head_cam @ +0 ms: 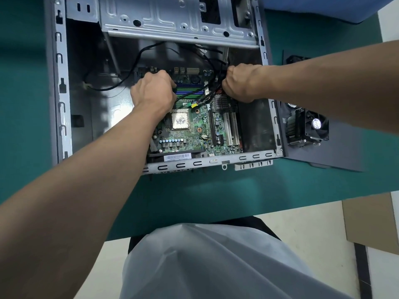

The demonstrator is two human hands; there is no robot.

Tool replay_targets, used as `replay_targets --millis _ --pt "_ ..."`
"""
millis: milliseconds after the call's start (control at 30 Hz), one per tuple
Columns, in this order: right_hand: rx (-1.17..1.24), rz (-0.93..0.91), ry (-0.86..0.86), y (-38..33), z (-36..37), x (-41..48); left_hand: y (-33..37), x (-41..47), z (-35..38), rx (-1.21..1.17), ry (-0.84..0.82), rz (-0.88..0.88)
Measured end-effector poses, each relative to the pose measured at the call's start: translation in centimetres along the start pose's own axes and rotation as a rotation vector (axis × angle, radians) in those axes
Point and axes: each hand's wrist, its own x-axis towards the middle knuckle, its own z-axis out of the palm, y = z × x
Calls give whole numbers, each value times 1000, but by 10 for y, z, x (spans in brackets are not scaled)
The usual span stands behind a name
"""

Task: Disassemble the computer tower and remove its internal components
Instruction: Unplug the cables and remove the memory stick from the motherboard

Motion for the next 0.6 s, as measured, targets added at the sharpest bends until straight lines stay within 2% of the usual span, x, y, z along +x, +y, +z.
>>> replay_targets --millis 167,300,600 --pt "28 34 45 0 -1 0 1 -1 -1 -5 0 -2" --pt "20 111 6 -6 1 3 0 -2 -2 -3 -3 1" --pt "-162 3 -18 -4 -2 -3 1 -1 -2 -3 -8 -2"
